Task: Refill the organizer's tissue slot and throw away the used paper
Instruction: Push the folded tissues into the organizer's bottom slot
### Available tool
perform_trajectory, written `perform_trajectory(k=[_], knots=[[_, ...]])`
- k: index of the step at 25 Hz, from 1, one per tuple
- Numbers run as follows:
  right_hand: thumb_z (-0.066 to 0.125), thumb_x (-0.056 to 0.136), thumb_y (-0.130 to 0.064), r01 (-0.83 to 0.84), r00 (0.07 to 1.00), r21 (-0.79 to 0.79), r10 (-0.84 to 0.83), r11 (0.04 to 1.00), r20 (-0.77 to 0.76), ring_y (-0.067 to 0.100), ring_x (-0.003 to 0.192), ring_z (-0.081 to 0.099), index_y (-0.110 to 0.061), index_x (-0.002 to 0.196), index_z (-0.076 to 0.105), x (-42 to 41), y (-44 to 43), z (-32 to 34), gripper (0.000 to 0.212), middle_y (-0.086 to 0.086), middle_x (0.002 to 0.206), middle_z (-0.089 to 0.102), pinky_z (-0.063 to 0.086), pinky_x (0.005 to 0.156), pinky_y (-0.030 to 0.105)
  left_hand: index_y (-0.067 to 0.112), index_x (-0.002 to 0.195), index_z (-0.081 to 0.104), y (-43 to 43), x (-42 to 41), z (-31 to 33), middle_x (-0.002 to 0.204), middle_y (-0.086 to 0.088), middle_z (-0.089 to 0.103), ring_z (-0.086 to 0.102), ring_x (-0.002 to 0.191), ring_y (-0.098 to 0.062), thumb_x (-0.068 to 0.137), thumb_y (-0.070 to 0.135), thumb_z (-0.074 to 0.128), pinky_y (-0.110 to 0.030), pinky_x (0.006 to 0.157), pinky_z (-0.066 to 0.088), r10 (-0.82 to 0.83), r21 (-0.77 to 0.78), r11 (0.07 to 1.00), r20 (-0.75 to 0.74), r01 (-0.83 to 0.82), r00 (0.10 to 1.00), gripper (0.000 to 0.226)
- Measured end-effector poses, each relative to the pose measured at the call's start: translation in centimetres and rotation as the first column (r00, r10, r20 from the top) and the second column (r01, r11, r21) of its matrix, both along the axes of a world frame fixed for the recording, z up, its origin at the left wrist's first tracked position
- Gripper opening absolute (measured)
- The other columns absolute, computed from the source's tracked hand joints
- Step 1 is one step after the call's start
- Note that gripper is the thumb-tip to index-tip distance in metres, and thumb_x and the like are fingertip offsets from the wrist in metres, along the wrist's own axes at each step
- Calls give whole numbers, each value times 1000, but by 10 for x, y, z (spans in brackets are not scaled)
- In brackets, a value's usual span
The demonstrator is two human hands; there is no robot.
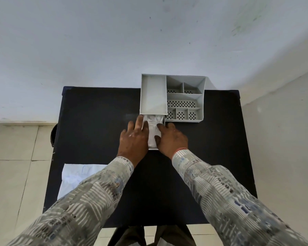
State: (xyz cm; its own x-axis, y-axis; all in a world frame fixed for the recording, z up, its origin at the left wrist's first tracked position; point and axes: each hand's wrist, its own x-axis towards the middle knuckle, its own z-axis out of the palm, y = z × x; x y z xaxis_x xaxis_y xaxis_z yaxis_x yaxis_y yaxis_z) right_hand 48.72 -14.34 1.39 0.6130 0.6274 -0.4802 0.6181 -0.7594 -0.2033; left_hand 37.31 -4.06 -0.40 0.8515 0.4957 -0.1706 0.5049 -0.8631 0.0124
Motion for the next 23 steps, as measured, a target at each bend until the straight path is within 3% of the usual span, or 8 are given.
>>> perform_trajectory(k=[4, 8, 11, 14, 19, 23], knots=[[49, 99, -53, -25, 1000, -129, 26, 991, 4, 39, 123, 64, -29, 166, 9, 1, 7, 3, 81, 15, 141, 58, 50, 96, 52, 7, 154, 49, 3, 0, 5, 169, -13, 39, 71, 108, -36, 89, 23, 69, -46, 80, 59, -48, -24, 999, -123, 45, 991, 70], [53, 97, -46, -6, 996, -270, -19, 963, -91, 39, 127, 62, -38, 165, -2, 7, 17, 1, 88, 14, 143, 61, 50, 100, 54, 13, 156, 46, 8, 22, 4, 167, -10, 38, 75, 97, -31, 93, 30, 65, -39, 68, 47, -60, -16, 998, -237, 58, 970, 68], [56, 95, -43, 39, 990, -245, -71, 969, -124, 41, 130, 60, -38, 165, 0, 5, 22, 4, 89, 16, 146, 58, 49, 101, 55, 10, 148, 54, 8, 34, 13, 156, -10, 48, 75, 102, -32, 93, 26, 66, -40, 70, 50, -34, -56, 998, -261, 20, 965, 59], [48, 99, -39, 51, 998, -135, -54, 990, -21, 42, 126, 62, -33, 163, 11, 8, 23, 8, 75, 18, 140, 61, 49, 98, 53, 10, 148, 54, 5, 29, 28, 157, -8, 51, 75, 104, -35, 94, 19, 58, -40, 69, 52, 35, -81, 996, -152, -48, 988, 55], [50, 96, -33, 38, 992, -237, -65, 971, -108, 40, 132, 58, -32, 163, 16, 16, 34, 1, 75, 16, 145, 58, 47, 103, 52, 19, 159, 43, -6, 4, 11, 180, 0, 14, 74, 107, -37, 102, 36, 54, -45, 80, 61, -23, -158, 987, -181, -6, 983, 60], [47, 102, -43, 51, 986, -144, -72, 988, -147, 40, 129, 60, -30, 161, 22, 19, 29, 4, 66, 18, 143, 59, 50, 99, 50, 18, 164, 34, -3, 7, 11, 180, 0, 11, 70, 120, -39, 104, 37, 50, -46, 87, 59, 15, -223, 974, -130, -44, 991, 64]])
